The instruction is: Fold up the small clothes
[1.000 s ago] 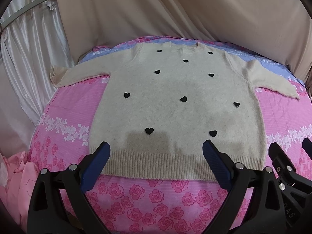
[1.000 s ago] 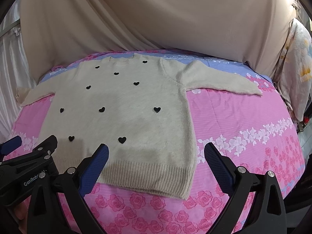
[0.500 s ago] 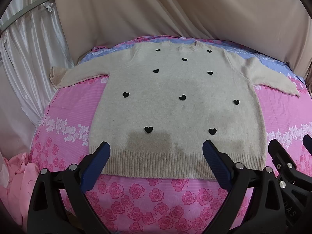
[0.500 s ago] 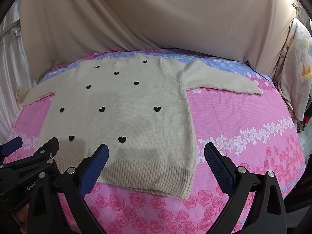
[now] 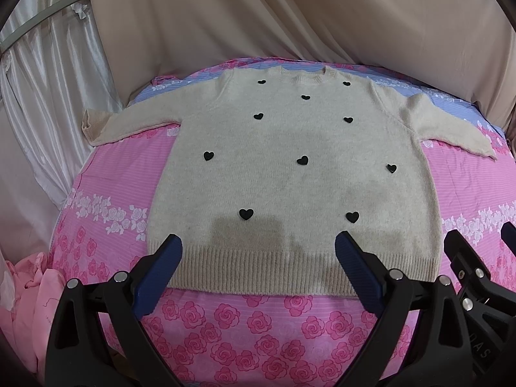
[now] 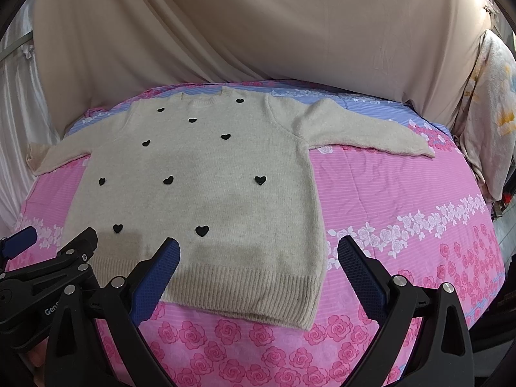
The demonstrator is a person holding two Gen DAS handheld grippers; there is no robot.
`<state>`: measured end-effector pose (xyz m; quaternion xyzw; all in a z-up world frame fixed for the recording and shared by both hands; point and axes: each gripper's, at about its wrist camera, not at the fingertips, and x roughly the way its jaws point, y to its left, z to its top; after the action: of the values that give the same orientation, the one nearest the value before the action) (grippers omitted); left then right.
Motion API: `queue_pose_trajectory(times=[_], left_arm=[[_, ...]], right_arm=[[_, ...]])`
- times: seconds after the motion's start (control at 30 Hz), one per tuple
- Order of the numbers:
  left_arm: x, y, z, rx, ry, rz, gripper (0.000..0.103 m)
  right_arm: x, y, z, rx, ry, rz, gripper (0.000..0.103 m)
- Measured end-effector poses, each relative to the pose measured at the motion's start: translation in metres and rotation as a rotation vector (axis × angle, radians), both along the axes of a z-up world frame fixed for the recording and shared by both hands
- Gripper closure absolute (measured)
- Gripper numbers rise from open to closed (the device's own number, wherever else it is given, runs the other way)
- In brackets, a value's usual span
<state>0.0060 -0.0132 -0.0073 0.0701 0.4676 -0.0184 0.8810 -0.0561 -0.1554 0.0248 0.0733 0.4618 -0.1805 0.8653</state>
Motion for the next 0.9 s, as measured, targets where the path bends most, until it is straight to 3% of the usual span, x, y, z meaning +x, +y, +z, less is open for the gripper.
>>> queue_pose_trajectory(times=[0.9], left_arm=[[0.0048,0.0,-0.0023,0.003,0.005,-0.002,0.01]], right_arm=[[0.0041,-0.0032,-0.0044,0.009,0.006,0.001,0.006]])
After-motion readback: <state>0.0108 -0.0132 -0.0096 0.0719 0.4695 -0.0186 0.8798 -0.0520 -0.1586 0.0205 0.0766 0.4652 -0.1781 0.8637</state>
